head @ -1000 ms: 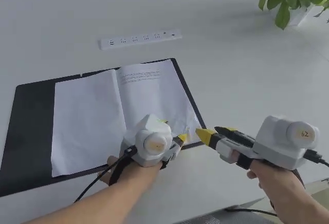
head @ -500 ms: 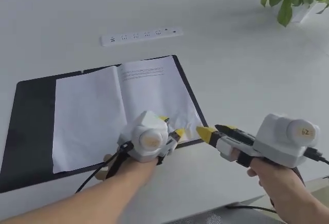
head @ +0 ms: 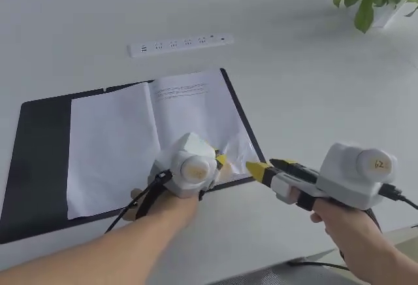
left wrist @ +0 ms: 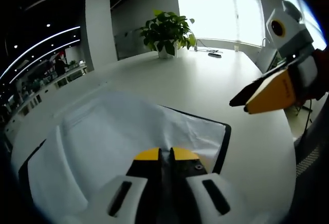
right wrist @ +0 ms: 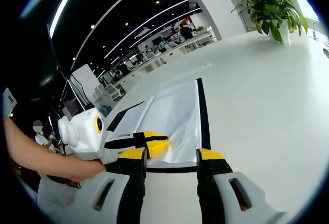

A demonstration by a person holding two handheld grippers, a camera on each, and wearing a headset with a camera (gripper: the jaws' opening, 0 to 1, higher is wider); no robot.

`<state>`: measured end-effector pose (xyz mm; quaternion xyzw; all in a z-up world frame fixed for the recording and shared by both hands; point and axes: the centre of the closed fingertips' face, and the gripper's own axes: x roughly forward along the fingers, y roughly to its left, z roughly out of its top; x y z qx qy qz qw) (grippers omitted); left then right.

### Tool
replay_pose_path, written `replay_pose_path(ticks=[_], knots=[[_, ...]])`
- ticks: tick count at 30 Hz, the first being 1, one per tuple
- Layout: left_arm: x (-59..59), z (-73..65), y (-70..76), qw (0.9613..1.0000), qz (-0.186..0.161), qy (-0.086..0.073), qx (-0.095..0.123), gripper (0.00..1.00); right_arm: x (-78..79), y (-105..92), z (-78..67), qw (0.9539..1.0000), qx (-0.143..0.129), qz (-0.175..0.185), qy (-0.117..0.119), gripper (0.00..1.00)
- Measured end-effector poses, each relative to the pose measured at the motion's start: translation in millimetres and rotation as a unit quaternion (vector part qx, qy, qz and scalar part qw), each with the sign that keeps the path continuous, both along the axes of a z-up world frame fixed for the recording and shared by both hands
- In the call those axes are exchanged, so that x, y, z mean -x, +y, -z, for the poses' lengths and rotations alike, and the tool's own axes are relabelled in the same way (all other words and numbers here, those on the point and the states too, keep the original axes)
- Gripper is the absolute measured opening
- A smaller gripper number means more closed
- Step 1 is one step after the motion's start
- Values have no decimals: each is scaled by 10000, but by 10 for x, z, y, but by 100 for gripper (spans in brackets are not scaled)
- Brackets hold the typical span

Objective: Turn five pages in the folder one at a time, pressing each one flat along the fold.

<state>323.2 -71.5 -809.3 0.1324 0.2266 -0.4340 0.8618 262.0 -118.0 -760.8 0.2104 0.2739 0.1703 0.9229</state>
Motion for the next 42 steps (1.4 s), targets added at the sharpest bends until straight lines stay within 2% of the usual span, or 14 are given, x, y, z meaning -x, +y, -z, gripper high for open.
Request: replay_pose_path(ticks=[2,3,7,13,25,29,30,33,34,36,37,39,40,42], knots=[[-17,-7,10,9985,-312,283,338,0,-26,28,1,10000,24,-45,6,37],[42,-3,-48,9961,-294,585,586,0,-39,35,4,10000,43,-59,2,37],[-35,5,6,9949,-520,598,621,0,-104,62,53,9999,71,-120,40,37],[-42,-2,16,9859,-883,1036,969,0,-151,89,58,9998,95,-188,44,37],[-39,-15,174,9813,-1041,1160,1127,0,-431,133,95,9983,352,-453,-20,37],[-26,-24,159,9824,-1000,1128,1102,0,-528,130,174,9976,433,-532,76,40],[-41,-34,170,9871,-952,854,963,0,-546,118,166,9976,443,-523,49,40],[69,-59,92,9855,-793,976,1136,5,-562,102,130,9983,370,-461,8,42],[137,-93,15,9906,-453,722,1066,17,-565,96,103,9984,349,-442,-44,41],[154,-107,-53,9956,-353,223,838,54,-561,94,103,9985,327,-437,-47,41],[161,-64,-47,9963,-389,275,717,58,-554,92,100,9984,340,-438,-58,41],[136,-58,-38,9963,-453,257,683,35,-537,85,109,9984,347,-434,-33,40],[125,-40,-41,9960,-445,286,725,31,-526,82,104,9985,338,-428,-42,41],[107,-13,-8,9982,-326,77,502,27,-526,79,101,9985,335,-434,-57,41]])
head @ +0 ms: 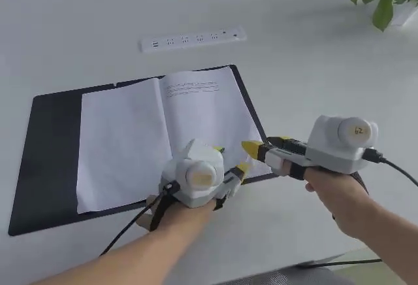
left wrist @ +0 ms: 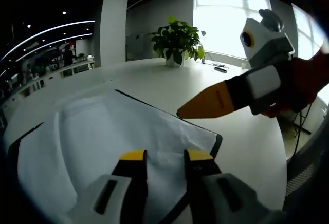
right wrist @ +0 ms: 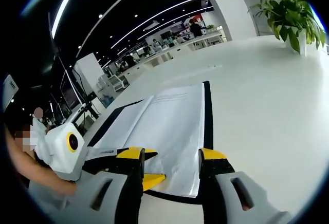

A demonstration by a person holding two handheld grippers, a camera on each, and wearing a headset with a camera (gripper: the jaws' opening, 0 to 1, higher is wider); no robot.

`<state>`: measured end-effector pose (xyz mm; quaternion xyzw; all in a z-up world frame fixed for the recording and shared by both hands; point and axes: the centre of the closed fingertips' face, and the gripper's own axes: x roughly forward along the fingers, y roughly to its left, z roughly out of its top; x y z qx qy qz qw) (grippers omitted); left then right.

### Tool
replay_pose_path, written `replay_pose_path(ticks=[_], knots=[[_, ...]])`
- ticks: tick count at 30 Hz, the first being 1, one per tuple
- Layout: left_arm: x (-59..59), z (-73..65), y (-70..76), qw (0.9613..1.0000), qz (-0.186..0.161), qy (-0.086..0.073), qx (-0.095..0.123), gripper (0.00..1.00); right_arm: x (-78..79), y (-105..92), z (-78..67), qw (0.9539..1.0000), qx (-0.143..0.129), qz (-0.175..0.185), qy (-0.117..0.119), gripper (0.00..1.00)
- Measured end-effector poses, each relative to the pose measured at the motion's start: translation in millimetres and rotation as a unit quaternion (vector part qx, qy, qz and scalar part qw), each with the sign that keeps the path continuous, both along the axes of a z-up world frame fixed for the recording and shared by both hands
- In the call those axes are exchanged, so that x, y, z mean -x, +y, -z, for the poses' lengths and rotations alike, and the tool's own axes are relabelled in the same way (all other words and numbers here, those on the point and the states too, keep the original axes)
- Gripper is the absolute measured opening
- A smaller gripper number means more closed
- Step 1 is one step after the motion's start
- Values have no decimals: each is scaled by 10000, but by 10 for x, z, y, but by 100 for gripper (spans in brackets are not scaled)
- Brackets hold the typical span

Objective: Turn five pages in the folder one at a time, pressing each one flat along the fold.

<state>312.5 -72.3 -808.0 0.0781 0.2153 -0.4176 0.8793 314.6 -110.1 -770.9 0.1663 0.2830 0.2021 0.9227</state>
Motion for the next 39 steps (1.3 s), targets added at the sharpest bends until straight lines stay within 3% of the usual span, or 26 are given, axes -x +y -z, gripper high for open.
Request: replay_pose_path(ticks=[4,7,13,17,19,20,21,22,25,29,31,34,39], knots=[[12,1,-11,10000,21,26,-33,28,4,-12,11,10000,-32,32,4,40],[5,2,-22,9998,150,-88,-108,28,11,-10,13,10000,-69,19,-20,40],[-6,8,-10,9997,173,-48,-135,26,64,-50,-21,9999,-83,67,-90,40],[-47,19,24,9995,196,-31,-236,17,81,-99,-16,9998,-101,151,-88,40],[-14,25,1,9993,280,16,-241,9,101,-103,-13,9998,-77,156,-72,40],[6,30,-16,9987,359,-65,-366,7,108,-105,-15,9998,-76,157,-79,40],[-7,29,-12,9988,297,-89,-390,6,115,-105,-16,9998,-89,167,-71,40],[-85,35,55,9993,-63,-39,-377,0,127,-104,-19,9998,-86,174,-74,40],[-63,33,34,9986,230,-36,-474,0,149,-90,-29,9998,-94,166,-76,40],[-62,29,40,9993,60,184,-305,0,169,-67,-43,9998,-78,137,-89,40],[-67,27,46,9985,-219,497,32,0,171,-64,-46,9999,-66,118,-97,40],[-75,17,62,9954,-384,808,333,0,158,-77,-30,9999,37,85,-86,40],[-73,12,60,9941,-483,904,366,0,115,-53,-3,9999,99,-28,-94,38]])
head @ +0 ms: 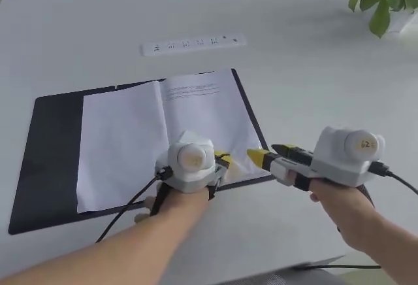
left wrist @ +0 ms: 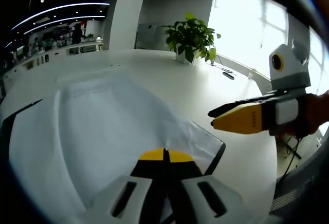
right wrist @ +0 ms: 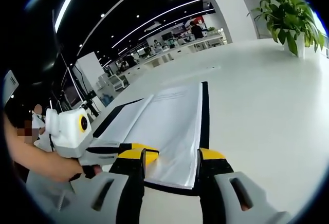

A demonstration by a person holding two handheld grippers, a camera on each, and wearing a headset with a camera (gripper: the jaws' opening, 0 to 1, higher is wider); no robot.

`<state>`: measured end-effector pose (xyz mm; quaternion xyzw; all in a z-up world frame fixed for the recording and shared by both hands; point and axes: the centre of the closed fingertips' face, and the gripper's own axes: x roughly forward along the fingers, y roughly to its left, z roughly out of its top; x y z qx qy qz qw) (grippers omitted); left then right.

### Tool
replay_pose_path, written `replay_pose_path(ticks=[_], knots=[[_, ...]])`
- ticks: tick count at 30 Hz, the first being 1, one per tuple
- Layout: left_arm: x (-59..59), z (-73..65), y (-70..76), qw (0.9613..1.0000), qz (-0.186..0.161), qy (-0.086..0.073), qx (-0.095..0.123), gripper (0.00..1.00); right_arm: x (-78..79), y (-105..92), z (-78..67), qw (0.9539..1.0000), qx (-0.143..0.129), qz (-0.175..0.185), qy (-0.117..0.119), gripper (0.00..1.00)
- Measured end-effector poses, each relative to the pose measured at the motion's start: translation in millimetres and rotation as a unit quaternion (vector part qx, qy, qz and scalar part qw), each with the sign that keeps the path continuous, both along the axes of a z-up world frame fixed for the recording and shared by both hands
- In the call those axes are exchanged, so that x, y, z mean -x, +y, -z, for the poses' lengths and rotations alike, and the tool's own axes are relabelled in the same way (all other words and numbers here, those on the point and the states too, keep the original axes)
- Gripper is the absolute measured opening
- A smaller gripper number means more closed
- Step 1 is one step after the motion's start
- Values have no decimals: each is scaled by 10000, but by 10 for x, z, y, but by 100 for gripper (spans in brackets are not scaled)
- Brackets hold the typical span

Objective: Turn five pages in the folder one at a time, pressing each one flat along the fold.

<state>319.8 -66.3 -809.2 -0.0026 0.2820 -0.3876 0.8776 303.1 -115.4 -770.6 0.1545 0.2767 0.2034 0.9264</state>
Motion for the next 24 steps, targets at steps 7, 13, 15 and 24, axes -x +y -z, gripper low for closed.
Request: replay_pose_path(ticks=[7,13,15,24], knots=[[9,1,-3,10000,37,56,-9,0,-72,45,29,9999,132,-99,-35,37],[27,3,48,9999,-25,65,80,0,-185,115,101,9997,187,-170,-17,34],[25,2,44,9999,-45,78,103,0,-242,114,140,9995,237,-192,32,34],[23,0,44,9998,-56,104,147,0,-340,92,247,9993,249,-175,220,31]])
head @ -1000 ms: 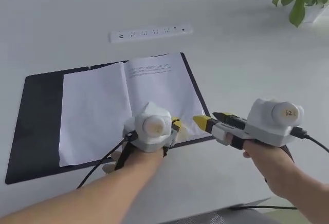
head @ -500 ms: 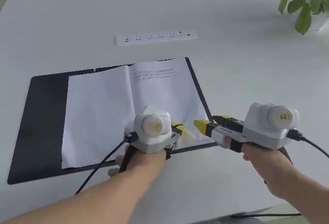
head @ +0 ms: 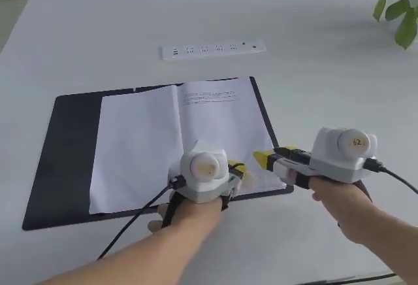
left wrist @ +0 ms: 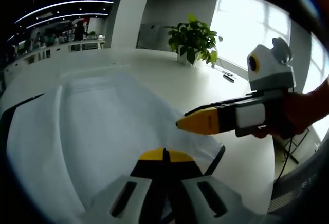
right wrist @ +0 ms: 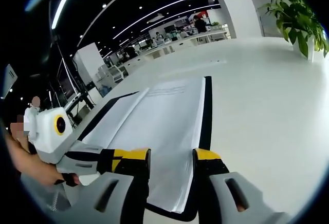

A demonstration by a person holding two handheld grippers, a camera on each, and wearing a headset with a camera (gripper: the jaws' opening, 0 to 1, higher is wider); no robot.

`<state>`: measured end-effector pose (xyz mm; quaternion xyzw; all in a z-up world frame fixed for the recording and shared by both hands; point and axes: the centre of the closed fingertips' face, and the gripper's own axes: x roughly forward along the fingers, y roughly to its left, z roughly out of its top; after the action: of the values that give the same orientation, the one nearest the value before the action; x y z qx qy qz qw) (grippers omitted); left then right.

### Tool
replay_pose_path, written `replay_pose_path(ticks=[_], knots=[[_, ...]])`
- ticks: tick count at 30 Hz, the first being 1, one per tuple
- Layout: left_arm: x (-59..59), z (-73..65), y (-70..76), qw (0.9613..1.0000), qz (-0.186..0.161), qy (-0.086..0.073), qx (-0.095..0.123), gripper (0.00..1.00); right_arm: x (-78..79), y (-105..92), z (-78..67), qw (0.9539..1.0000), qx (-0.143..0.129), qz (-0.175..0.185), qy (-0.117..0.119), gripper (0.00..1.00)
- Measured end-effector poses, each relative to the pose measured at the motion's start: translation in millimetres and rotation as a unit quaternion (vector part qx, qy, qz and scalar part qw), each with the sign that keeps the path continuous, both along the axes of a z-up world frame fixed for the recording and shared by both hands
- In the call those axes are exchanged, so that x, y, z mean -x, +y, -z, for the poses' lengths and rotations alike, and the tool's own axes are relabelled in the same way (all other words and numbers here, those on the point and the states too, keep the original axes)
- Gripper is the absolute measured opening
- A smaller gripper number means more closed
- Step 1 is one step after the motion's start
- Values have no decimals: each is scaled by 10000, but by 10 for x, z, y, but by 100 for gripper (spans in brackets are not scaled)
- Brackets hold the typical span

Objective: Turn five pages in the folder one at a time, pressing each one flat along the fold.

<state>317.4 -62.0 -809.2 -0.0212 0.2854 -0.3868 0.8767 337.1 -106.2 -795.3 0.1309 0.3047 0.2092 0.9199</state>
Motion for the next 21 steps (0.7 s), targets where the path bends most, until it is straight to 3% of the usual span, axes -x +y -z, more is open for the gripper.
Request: replay_pose_path(ticks=[5,16,21], knots=[[-6,4,0,10000,-12,2,29,0,-10,-16,-34,9999,54,13,-122,28],[-11,2,0,10000,-33,9,50,0,-33,35,-41,9998,128,-85,-152,30],[-9,-1,2,10000,-53,17,60,0,-35,-8,-70,9992,272,-99,-283,22]])
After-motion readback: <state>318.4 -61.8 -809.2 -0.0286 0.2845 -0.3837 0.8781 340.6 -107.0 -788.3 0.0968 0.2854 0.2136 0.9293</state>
